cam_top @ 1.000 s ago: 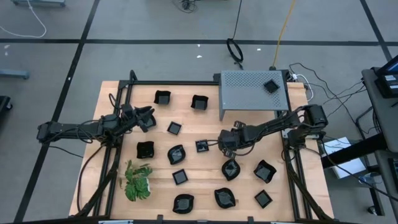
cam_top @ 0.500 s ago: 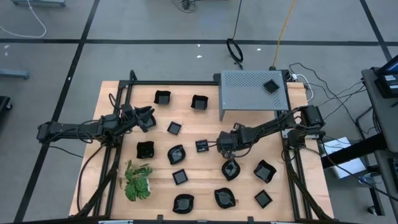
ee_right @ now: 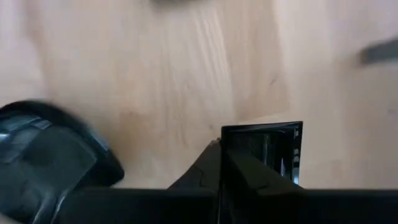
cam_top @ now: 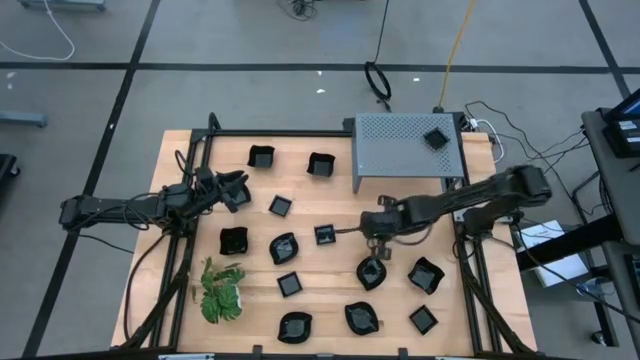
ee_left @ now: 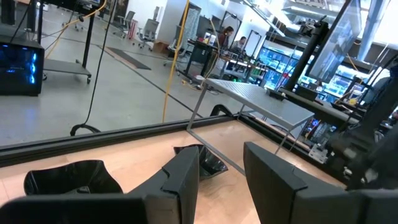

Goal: Pick & Place Mini shaped plates
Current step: Stack the black square plate on the black square plate on the shelf

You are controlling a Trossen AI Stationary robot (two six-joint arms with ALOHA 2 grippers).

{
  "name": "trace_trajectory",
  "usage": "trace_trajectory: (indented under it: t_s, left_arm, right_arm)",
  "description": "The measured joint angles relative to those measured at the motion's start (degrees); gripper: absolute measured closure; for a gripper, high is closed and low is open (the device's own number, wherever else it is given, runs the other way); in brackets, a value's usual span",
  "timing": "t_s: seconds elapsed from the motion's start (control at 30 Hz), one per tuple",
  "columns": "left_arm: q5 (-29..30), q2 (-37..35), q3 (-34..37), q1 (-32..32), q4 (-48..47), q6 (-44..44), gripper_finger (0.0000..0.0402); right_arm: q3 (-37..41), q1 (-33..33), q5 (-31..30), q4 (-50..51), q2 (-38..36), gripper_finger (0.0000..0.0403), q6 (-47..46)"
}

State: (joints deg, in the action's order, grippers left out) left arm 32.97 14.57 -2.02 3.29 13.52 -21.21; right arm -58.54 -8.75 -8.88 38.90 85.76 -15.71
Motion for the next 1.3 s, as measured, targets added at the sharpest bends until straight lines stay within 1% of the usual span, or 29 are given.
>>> trace_trajectory:
  t_s: [0.1,0.2,0.3,0.4,0.47,0.63,0.77,0.87,0.97,1.07,1.23,1.3]
  left_arm:
    - [0.00,0.00,0.00,0.00,0.00,0.00,0.0273]
    - [-0.02,0.00,0.02,0.00,0.00,0.00,0.0273]
    - [0.00,0.00,0.00,0.00,0.00,0.00,0.0273]
    - [0.01,-0.02,0.02,0.00,0.00,0.00,0.0273]
    - [-0.02,0.00,0.02,-0.01,0.00,0.00,0.0273]
    - [0.01,-0.01,0.01,0.00,0.00,0.00,0.0273]
    - [0.00,0.00,0.01,0.00,0.00,0.00,0.0273]
    - [0.01,0.00,0.02,0.00,0.00,0.00,0.0273]
    - [0.01,0.00,-0.01,0.00,0.00,0.00,0.0273]
    - [0.00,-0.01,0.01,-0.01,0.00,0.00,0.0273]
    - [-0.01,0.00,-0.01,0.00,0.00,0.00,0.0273]
    - [0.01,0.00,0.00,0.00,0.00,0.00,0.0273]
  right_arm:
    - [-0.02,-0.04,0.38,-1.70,-7.09,0.0401,4.05]
    - [-0.04,0.46,-0.51,-3.62,-13.55,0.0402,4.58]
    - [-0.09,1.33,-5.31,-7.13,-18.74,0.0402,2.41]
    - [-0.11,3.02,-13.32,-8.90,-22.69,0.0402,-1.44]
    - [-0.11,4.69,-17.46,-8.34,-24.66,0.0402,-2.86]
    - [-0.11,9.93,-23.04,-5.16,-27.68,0.0402,-0.76]
    - [-0.11,16.10,-27.23,-1.51,-28.37,0.0402,-1.87]
    - [-0.11,21.87,-27.14,0.77,-28.42,0.0402,-5.39]
    - [-0.11,26.76,-27.11,0.78,-28.42,0.0402,-6.68]
    - [-0.12,31.32,-26.17,1.02,-28.42,0.0402,-5.19]
    - [-0.20,38.23,-19.91,3.07,-28.42,0.0403,-1.30]
    - [-0.21,40.21,-19.30,3.79,-28.42,0.0403,0.37]
